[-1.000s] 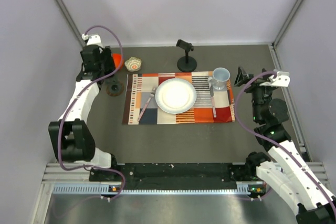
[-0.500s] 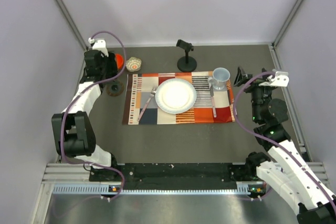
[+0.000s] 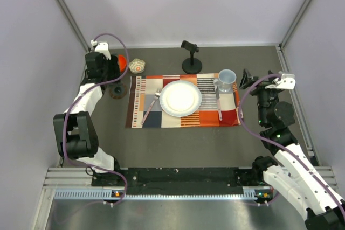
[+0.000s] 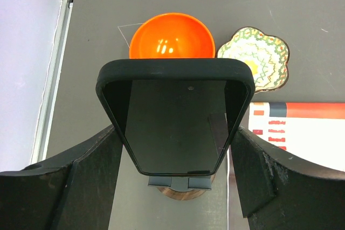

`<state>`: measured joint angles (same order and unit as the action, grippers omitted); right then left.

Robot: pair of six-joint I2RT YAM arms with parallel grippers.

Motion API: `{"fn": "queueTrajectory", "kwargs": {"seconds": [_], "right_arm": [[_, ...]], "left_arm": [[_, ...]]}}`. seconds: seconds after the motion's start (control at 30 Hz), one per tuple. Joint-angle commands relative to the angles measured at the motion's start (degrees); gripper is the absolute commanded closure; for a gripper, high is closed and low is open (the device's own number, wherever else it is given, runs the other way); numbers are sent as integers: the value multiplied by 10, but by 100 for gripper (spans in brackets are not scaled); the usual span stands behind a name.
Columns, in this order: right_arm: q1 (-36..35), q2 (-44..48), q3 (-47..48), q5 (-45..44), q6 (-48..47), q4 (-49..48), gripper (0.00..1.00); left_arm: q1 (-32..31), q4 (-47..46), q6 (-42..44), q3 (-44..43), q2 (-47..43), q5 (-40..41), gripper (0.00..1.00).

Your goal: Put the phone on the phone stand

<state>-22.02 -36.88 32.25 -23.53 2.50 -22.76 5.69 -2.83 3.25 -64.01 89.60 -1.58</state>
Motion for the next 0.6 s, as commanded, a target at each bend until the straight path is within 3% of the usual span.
{"fn": "queueTrajectory", "kwargs": {"seconds": [0.0,0.57], "right_arm": [[-7,4,3,-7,-6,-24,1],[-7,5,2,-6,-4,-24,1]], "left_arm": [[3,-49,11,-17,0,-18,100],[3,-21,-10,-10,0,-13,100]]}}
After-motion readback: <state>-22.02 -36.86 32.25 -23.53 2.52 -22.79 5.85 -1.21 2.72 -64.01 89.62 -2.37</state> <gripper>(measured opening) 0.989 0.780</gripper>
